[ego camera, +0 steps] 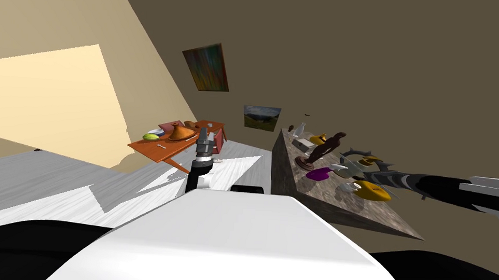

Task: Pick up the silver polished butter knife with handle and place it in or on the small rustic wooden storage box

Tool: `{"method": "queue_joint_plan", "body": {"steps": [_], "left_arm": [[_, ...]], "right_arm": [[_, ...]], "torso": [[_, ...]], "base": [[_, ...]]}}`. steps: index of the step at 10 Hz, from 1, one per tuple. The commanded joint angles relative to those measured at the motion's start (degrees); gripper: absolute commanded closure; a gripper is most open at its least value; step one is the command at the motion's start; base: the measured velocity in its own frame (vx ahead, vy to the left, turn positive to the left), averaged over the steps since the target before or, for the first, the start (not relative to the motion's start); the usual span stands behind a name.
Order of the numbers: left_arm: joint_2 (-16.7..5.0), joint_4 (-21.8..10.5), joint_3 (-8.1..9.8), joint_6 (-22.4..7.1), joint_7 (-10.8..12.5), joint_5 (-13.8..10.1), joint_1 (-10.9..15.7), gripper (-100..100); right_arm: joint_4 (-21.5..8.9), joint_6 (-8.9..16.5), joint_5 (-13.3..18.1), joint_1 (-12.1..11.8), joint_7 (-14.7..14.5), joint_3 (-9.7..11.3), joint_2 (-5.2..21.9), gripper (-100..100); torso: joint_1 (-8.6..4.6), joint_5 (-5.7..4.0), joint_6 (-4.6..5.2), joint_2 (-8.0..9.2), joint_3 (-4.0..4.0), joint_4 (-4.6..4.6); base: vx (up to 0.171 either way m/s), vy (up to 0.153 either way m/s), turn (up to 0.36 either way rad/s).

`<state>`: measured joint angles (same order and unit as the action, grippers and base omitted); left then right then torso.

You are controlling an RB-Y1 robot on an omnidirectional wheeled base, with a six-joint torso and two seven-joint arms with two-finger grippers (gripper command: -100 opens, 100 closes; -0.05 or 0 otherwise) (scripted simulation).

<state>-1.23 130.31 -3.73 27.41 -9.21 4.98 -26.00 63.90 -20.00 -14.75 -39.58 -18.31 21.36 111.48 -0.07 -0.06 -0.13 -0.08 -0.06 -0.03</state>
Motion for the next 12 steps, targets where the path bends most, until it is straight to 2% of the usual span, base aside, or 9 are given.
{"method": "queue_joint_plan", "body": {"steps": [1, 2, 6, 7, 8, 9, 10, 11, 12], "left_arm": [[0.0, 0.0, 0.0, 0.0, 0.0, 0.0, 0.0, 0], [0.0, 0.0, 0.0, 0.0, 0.0, 0.0, 0.0, 0], [0.0, 0.0, 0.0, 0.0, 0.0, 0.0, 0.0, 0], [0.0, 0.0, 0.0, 0.0, 0.0, 0.0, 0.0, 0], [0.0, 0.0, 0.0, 0.0, 0.0, 0.0, 0.0, 0], [0.0, 0.0, 0.0, 0.0, 0.0, 0.0, 0.0, 0], [0.0, 0.0, 0.0, 0.0, 0.0, 0.0, 0.0, 0], [0.0, 0.0, 0.0, 0.0, 0.0, 0.0, 0.0, 0], [0.0, 0.0, 0.0, 0.0, 0.0, 0.0, 0.0, 0]], "right_arm": [[-0.2, -0.6, -2.9, 1.2, -1.2, 2.2, 1.6, 100], [-0.2, -0.6, -3.2, 1.2, -1.2, 2.2, 1.6, 100], [-7.3, -5.7, 1.1, 4.9, 5.2, 5.2, 4.3, 100], [-7.3, -5.7, 1.1, 4.9, 5.5, 5.2, 4.3, 100], [-8.9, -6.9, 2.2, 6.0, 7.4, 5.9, 4.7, 100], [-8.9, -6.9, 2.2, 6.0, 7.6, 5.9, 4.7, 100], [-10.5, -7.9, 3.4, 7.0, 9.7, 6.7, 5.1, 100], [-10.5, -7.9, 3.4, 7.0, 9.9, 6.7, 5.1, 100], [-11.9, -8.9, 4.5, 8.1, 11.8, 7.5, 5.3, 100]], "torso": [[0.0, 0.0, 0.0, 0.0, 0.0, 0.0], [0.01, -0.04, -0.03, -0.02, -0.02, -0.02], [-0.03, 0.0, -0.11, -0.26, -0.15, -0.06], [-0.02, 0.02, -0.15, -0.42, -0.24, -0.09], [-0.04, -0.05, -0.13, -0.43, -0.26, -0.12], [-0.12, -0.05, -0.14, -0.46, -0.27, -0.11], [-0.14, -0.11, -0.1, -0.4, -0.24, -0.11], [-0.15, -0.08, -0.12, -0.45, -0.26, -0.1], [-0.13, -0.1, -0.09, -0.41, -0.25, -0.1]], "base": [[0.003, 0.008, -0.014], [0.0, 0.0, 0.0], [0.049, -0.004, 0.035], [0.082, -0.02, 0.033], [0.083, -0.033, 0.065], [0.065, -0.028, 0.049], [0.087, -0.027, 0.077], [0.076, -0.025, 0.044], [0.094, -0.034, 0.084]]}}
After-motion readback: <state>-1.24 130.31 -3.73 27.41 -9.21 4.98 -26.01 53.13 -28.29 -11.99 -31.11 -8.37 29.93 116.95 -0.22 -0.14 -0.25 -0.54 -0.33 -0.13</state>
